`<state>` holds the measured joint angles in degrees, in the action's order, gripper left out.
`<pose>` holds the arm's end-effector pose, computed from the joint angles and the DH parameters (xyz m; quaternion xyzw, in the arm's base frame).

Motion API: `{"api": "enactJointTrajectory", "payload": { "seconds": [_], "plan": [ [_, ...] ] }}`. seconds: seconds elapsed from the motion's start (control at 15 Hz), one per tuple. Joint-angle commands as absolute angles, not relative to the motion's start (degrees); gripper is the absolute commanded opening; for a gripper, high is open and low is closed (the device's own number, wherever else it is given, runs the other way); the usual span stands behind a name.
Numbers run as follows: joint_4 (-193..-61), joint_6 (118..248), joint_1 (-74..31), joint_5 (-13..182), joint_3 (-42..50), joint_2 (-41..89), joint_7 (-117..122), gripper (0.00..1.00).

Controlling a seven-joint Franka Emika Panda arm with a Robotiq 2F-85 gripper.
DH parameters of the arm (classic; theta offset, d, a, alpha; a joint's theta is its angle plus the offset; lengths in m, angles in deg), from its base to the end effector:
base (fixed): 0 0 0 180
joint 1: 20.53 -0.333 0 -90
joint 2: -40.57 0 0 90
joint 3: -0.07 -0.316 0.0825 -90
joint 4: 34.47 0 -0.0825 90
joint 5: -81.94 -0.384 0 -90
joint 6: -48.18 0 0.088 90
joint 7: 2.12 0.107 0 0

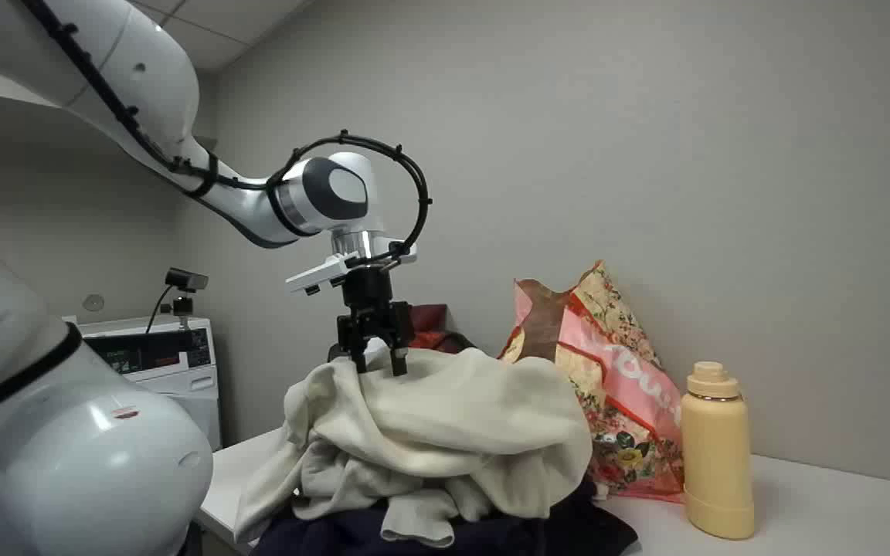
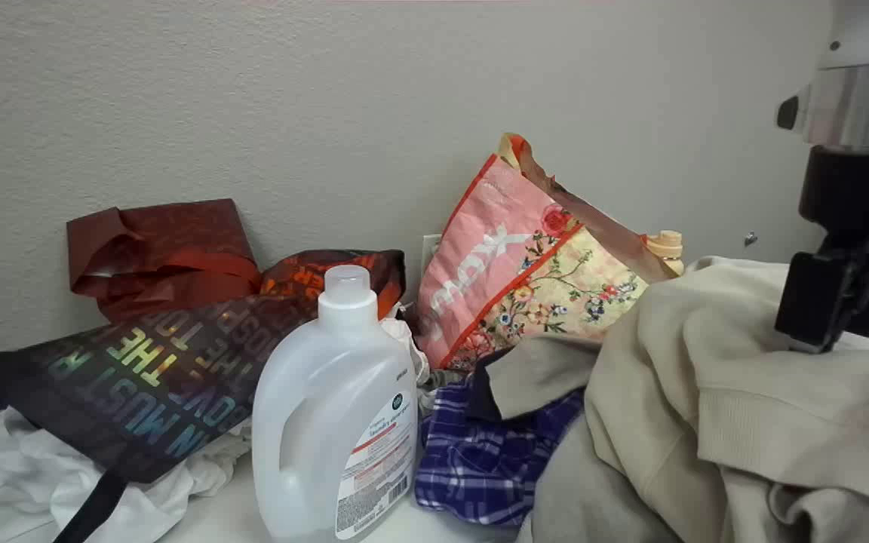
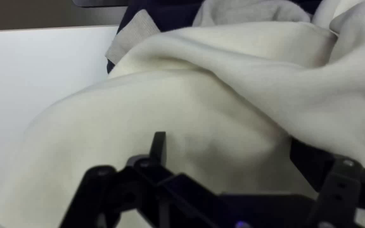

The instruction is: Separate the gray clothes from the blue clothes

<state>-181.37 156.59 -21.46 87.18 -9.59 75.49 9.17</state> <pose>0.3508 0.0601 0.4578 0.9952 -0.0067 -0.0187 0.0956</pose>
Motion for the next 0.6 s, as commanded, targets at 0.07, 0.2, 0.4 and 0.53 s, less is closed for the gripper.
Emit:
{"api": "enactJointTrajectory", "payload": {
  "seconds": [0.07,0.2,0.4,0.53],
  "plan": [
    [-181.27,156.44,-22.18,87.54,-8.97,75.4,9.5,1.0],
    [-181.27,156.45,-22.18,87.54,-8.97,75.4,9.5,1.0],
    [-181.63,158.57,-22.51,86.89,-8.74,74.93,9.49,1.0],
    [-182.25,161.77,-22.87,85.56,-8.19,73.67,9.62,1.0]
  ]
}}
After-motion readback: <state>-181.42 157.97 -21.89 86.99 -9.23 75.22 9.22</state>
